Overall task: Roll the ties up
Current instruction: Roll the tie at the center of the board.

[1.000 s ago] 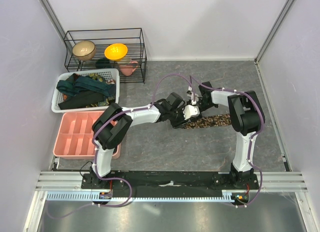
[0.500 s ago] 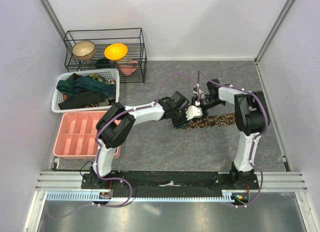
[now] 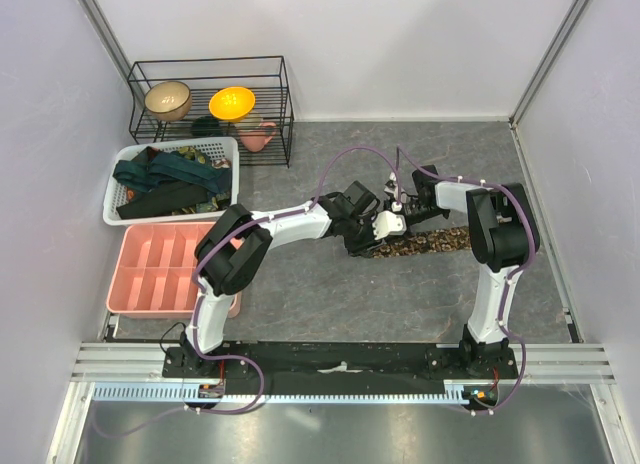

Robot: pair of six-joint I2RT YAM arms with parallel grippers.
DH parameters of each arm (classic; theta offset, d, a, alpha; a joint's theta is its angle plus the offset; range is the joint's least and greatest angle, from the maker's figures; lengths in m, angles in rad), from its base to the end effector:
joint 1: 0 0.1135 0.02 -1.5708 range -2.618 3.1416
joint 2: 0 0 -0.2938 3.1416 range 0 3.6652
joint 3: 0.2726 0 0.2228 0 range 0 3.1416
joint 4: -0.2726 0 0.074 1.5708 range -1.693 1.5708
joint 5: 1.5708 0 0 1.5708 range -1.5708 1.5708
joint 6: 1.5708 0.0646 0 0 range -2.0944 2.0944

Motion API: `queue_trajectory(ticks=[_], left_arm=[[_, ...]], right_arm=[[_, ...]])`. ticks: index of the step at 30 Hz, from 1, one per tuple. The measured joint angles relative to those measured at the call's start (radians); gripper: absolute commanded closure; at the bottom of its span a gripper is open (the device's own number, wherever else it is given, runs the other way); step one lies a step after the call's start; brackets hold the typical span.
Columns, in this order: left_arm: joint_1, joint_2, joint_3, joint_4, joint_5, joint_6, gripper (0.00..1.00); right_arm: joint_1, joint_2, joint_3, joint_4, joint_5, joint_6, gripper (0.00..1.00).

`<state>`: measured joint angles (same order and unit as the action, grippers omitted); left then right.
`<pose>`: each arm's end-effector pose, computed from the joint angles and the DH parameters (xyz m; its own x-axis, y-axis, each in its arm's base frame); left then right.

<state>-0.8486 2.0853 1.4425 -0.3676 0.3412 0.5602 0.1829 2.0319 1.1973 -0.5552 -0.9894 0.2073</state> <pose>0.2773 -0.3474 0.1744 -0.0361 0.7985 -0.6009 0.9961 0.0769 0.0423 0.3432 0.1184 0.1502 -0.9976 -0.0695 -0.0070 -0.0434 0.5385 0.8415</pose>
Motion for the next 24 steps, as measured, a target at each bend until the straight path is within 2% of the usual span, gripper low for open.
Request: queue_trajectory(ticks=[2, 5, 6, 9, 11, 13, 18, 19, 20, 24], left_arm=[[0.0, 0.001, 0.002, -0.004, 0.0, 0.003, 0.97], [0.0, 0.003, 0.006, -0.009, 0.0, 0.005, 0.91], [0.0, 0.003, 0.006, -0.01, 0.0, 0.006, 0.81], [0.0, 0.005, 0.011, -0.015, 0.0, 0.007, 0.63], [0.0, 0.006, 0.013, -0.018, 0.002, 0.007, 0.57], [0.002, 0.006, 0.014, -0.019, 0.006, 0.007, 0.47], [0.018, 0.006, 0.01, -0.012, 0.063, 0.005, 0.4], [0.022, 0.006, 0.009, -0.009, 0.074, 0.004, 0.34], [0.025, 0.005, 0.006, -0.005, 0.084, -0.002, 0.32], [0.031, 0.005, 0.001, 0.011, 0.117, -0.032, 0.3]], right_arm=[[0.0, 0.0, -0.002, 0.002, 0.0, 0.0, 0.98], [-0.001, 0.0, -0.002, 0.0, 0.006, -0.006, 1.0], [-0.001, 0.0, -0.002, -0.002, 0.007, -0.011, 1.0], [-0.002, 0.0, -0.002, -0.006, 0.017, -0.025, 1.0], [-0.002, 0.0, -0.001, -0.009, 0.023, -0.033, 1.0], [-0.002, 0.0, 0.0, -0.011, 0.027, -0.039, 1.0], [-0.004, 0.0, 0.002, -0.034, 0.084, -0.055, 1.0], [-0.004, 0.0, 0.004, -0.038, 0.091, -0.055, 1.0], [-0.003, 0.0, 0.006, -0.041, 0.096, -0.055, 1.0], [-0.003, 0.0, 0.014, -0.056, 0.118, -0.057, 1.0]])
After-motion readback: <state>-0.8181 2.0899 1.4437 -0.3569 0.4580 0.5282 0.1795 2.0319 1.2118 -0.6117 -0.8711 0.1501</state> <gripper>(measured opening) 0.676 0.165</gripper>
